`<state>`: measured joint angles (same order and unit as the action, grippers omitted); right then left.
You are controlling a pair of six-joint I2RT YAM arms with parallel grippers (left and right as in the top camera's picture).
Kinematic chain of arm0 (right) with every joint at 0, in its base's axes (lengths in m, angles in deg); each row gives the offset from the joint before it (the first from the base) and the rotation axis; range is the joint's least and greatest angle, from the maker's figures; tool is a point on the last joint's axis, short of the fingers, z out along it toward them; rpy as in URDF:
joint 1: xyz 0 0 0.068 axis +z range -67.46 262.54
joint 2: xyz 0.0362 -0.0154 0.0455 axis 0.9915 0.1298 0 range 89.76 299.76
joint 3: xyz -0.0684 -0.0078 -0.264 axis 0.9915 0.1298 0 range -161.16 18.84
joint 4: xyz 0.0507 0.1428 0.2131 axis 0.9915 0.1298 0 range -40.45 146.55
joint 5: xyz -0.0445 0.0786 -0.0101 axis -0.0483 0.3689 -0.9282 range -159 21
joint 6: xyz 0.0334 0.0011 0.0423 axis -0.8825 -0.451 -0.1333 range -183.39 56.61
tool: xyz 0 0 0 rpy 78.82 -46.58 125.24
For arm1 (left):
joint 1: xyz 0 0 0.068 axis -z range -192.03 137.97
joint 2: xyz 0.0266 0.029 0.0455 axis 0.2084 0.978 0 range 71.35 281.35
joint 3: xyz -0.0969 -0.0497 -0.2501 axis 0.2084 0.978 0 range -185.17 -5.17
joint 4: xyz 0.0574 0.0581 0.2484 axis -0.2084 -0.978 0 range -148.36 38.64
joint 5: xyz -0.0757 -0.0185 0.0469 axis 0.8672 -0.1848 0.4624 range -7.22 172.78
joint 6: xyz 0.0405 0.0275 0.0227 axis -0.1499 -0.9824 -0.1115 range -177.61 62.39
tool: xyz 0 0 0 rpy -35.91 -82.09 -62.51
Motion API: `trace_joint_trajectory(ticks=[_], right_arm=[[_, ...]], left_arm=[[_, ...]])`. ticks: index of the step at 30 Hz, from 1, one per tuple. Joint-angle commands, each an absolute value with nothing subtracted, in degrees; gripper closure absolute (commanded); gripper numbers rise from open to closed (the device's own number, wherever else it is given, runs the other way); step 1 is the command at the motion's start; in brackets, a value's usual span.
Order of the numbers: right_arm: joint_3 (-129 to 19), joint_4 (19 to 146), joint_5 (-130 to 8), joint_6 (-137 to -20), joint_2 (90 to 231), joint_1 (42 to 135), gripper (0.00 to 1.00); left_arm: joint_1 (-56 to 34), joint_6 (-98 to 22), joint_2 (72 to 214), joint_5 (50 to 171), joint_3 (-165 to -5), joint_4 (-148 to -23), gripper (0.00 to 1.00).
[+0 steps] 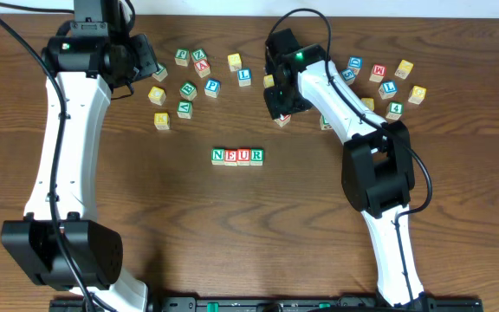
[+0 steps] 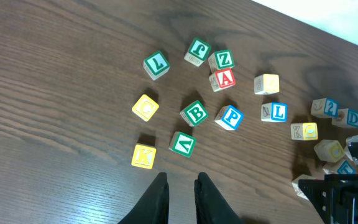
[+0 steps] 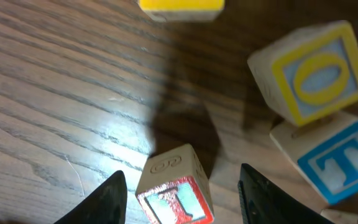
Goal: Spell out NEURIPS
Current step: 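Lower the right gripper onto the red I block and grasp it, then carry the red I block forward and lower it right of R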
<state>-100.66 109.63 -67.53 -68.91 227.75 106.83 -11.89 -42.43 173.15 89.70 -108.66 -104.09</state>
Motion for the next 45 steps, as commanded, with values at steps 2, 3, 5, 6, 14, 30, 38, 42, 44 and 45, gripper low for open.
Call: trace_joint_trajectory(ticks=[2, 3, 5, 6, 14, 30, 38, 42, 44, 45], right_arm=[[-100.2, 109.3, -68.0, -64.5, 228.7, 107.5, 0.49], [-100.2, 109.3, -68.0, -64.6, 228.7, 107.5, 0.51], [-99.8, 109.1, -68.0, -64.6, 228.8, 107.5, 0.53], [-99.6, 109.1, -68.0, -64.6, 228.8, 107.5, 0.54], [-97.8, 108.8, -68.1, -63.5, 228.8, 107.5, 0.65], [-104.6, 121.6, -67.5, -71.4, 228.7, 107.9, 0.8], [-103.9, 127.4, -65.6, -79.2, 228.7, 109.7, 0.78], [-103.0, 126.7, -65.7, -81.7, 228.7, 111.1, 0.77], [-102.9, 126.3, -65.7, -82.8, 228.7, 111.6, 0.77], [-102.8, 126.3, -66.1, -83.6, 228.7, 111.8, 0.77]], left_arm=[[-12.0, -42.4, 173.9, 89.1, -108.4, -104.5, 0.85], [-12.0, -42.4, 173.9, 89.1, -108.4, -104.5, 0.85], [-12.0, -42.4, 173.9, 89.1, -108.4, -104.5, 0.85], [-12.0, -42.4, 173.9, 89.1, -108.4, -104.5, 0.85], [-12.0, -42.4, 173.9, 89.1, -108.4, -104.5, 0.85], [-12.0, -42.4, 173.9, 89.1, -108.4, -104.5, 0.84], [-12.0, -42.4, 173.9, 89.1, -108.4, -104.4, 0.84], [-12.0, -42.4, 173.9, 89.1, -108.4, -104.4, 0.84], [-12.0, -42.4, 173.9, 89.1, -108.4, -104.4, 0.84], [-12.0, -42.4, 173.9, 89.1, -108.4, -104.4, 0.84]])
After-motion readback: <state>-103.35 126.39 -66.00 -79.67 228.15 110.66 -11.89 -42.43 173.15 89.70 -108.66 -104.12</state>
